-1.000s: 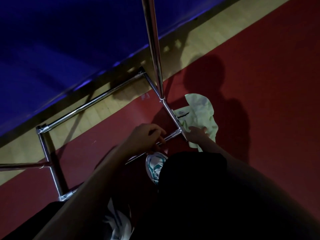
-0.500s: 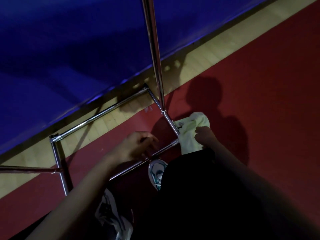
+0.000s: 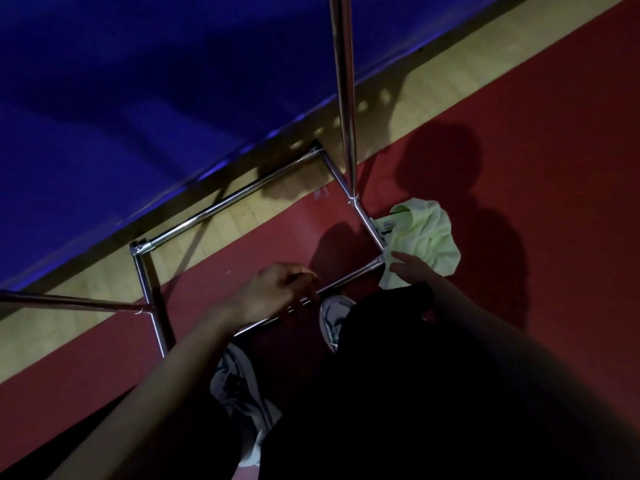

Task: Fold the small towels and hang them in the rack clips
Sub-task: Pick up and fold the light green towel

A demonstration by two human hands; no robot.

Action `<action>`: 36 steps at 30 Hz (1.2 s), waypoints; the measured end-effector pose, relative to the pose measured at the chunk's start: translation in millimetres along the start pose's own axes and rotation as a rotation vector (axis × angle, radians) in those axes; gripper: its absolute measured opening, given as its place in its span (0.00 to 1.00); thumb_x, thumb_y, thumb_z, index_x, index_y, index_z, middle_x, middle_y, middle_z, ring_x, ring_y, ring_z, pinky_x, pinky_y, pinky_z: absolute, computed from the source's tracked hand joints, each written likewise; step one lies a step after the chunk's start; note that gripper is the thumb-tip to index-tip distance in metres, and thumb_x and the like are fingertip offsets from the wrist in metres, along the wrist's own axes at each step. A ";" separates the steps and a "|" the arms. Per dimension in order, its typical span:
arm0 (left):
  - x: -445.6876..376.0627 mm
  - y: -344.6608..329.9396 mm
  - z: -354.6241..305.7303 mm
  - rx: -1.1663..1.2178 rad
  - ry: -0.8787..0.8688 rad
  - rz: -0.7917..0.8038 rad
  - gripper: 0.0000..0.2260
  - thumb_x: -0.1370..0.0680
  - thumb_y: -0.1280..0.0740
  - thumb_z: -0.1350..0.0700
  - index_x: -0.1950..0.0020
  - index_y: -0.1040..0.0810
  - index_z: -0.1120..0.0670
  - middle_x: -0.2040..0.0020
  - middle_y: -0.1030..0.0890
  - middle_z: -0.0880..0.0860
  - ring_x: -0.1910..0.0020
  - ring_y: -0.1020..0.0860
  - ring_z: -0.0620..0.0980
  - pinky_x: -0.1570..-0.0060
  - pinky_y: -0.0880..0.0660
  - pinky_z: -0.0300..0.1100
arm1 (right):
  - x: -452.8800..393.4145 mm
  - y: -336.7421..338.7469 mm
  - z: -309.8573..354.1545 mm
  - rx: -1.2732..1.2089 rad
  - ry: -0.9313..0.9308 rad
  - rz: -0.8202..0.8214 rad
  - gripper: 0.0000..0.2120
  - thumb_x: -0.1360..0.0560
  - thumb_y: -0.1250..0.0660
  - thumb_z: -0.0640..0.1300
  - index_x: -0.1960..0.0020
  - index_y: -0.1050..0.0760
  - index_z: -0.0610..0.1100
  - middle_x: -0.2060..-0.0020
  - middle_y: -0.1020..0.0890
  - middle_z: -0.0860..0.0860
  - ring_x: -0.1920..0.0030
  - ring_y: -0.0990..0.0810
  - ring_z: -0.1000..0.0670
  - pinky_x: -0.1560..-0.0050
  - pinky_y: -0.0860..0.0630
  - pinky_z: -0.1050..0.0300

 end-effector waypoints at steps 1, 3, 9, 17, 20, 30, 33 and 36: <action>-2.5 -0.9 -0.2 0.010 0.000 0.018 0.09 0.14 0.38 0.50 0.42 0.17 0.48 0.53 0.12 0.47 0.56 0.13 0.54 0.54 0.15 0.54 | -5.0 -0.5 -0.7 0.010 -0.015 -0.014 0.24 0.21 0.33 0.48 0.25 0.28 0.50 0.25 0.29 0.45 0.26 0.31 0.43 0.24 0.36 0.48; -8.2 -3.6 2.0 0.025 0.003 0.060 0.10 0.16 0.37 0.46 0.43 0.17 0.44 0.49 0.12 0.50 0.52 0.14 0.58 0.52 0.17 0.57 | -2.3 3.1 2.4 0.005 -0.056 -0.036 0.22 0.20 0.36 0.48 0.27 0.27 0.48 0.26 0.27 0.45 0.28 0.28 0.41 0.28 0.30 0.48; -12.1 -1.2 -1.9 0.015 0.011 0.036 0.10 0.14 0.37 0.50 0.40 0.17 0.48 0.51 0.12 0.48 0.55 0.13 0.53 0.56 0.16 0.48 | 30.1 37.1 22.1 -0.456 -0.126 -0.167 0.13 0.22 0.31 0.48 0.43 0.18 0.41 0.41 0.17 0.40 0.43 0.17 0.40 0.48 0.20 0.51; 54.1 35.4 -49.3 -0.015 0.005 -0.077 0.10 0.13 0.39 0.54 0.35 0.22 0.55 0.45 0.14 0.54 0.56 0.15 0.49 0.58 0.16 0.43 | 165.4 82.7 173.9 -0.882 0.210 0.132 0.07 0.20 0.34 0.43 0.45 0.23 0.40 0.62 0.15 0.46 0.68 0.16 0.52 0.57 0.19 0.53; 95.3 52.0 -65.7 -0.198 -0.053 -0.170 0.14 0.16 0.34 0.52 0.30 0.28 0.50 0.37 0.19 0.51 0.56 0.15 0.47 0.58 0.17 0.41 | 249.9 76.2 243.2 -0.780 0.387 0.441 0.11 0.20 0.34 0.43 0.42 0.22 0.37 0.58 0.14 0.42 0.60 0.14 0.49 0.51 0.18 0.53; 205.1 89.6 -109.0 0.045 -0.303 -0.419 0.08 0.33 0.32 0.45 0.69 0.17 0.45 0.66 0.16 0.50 0.65 0.19 0.38 0.58 0.24 0.35 | 417.5 16.9 375.7 -0.456 0.673 0.662 0.09 0.18 0.36 0.40 0.40 0.23 0.38 0.47 0.19 0.40 0.46 0.20 0.44 0.42 0.24 0.52; 207.6 105.4 -89.7 0.313 -0.262 -0.394 0.08 0.23 0.32 0.55 0.58 0.14 0.53 0.65 0.14 0.51 0.63 0.17 0.48 0.60 0.20 0.42 | 413.1 0.3 388.7 -0.606 0.670 0.566 0.08 0.18 0.35 0.42 0.42 0.22 0.41 0.49 0.18 0.41 0.49 0.18 0.46 0.42 0.23 0.51; 213.7 110.8 -79.2 0.703 -0.242 -0.398 0.08 0.15 0.38 0.57 0.46 0.20 0.58 0.60 0.12 0.49 0.59 0.14 0.45 0.56 0.17 0.39 | 384.4 0.5 382.3 -0.585 0.700 0.304 0.05 0.17 0.38 0.41 0.46 0.23 0.45 0.55 0.18 0.46 0.55 0.18 0.50 0.53 0.22 0.58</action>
Point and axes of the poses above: each hand's wrist, its own x-axis away from the middle knuckle, its own y-axis out of the back of the hand, z = x × y, the point moved 6 cm from there along -x, towards the middle knuckle
